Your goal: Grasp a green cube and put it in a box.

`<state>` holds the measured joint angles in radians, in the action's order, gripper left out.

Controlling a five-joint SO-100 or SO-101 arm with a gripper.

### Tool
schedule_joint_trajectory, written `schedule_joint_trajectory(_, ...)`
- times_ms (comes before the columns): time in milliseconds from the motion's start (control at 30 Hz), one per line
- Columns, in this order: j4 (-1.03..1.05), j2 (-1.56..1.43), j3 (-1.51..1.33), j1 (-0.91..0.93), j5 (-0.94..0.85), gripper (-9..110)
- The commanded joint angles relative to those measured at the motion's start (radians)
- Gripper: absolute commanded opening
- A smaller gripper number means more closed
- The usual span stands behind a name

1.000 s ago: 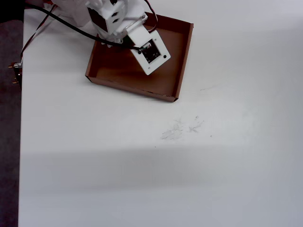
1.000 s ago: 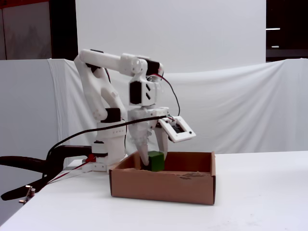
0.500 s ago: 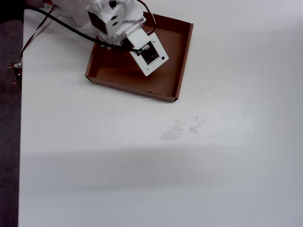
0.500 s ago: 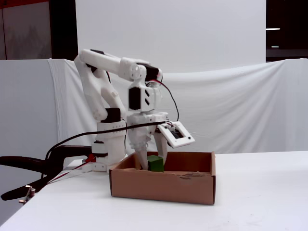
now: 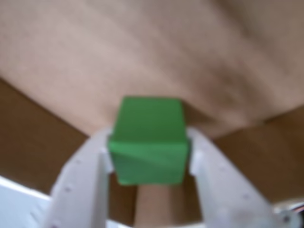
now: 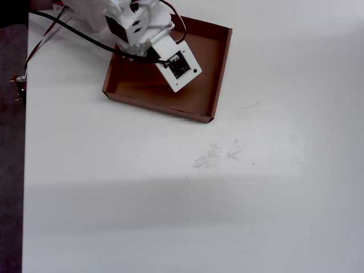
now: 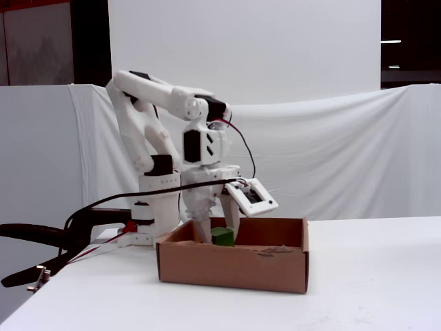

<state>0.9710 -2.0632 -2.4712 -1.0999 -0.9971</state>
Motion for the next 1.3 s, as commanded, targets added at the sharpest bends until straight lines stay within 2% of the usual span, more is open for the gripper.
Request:
schedule_joint_trajectory(0, -0.012, -0.028, 0.003, -0.009, 0.005, 15)
schedule_joint_trajectory(67, -0.014, -0.028, -0.003, -0.009, 0.005, 19)
schedule_joint_trajectory(267, -0.003, -0.031, 0.011, 0.012, 0.005, 22)
schedule_joint_trajectory(567, 0.124, -0.135, 0.178, 0.183, -0.015, 23)
schedule_joint_trajectory(833, 0.140, -0.278, 0.252, 0.483, -0.017, 23)
schedule_joint_trajectory(1100, 0.144, -0.439, 0.232, 0.848, -0.005, 23)
schedule_joint_trajectory(1267, 0.175, -0.511, 0.160, 1.006, -0.002, 23)
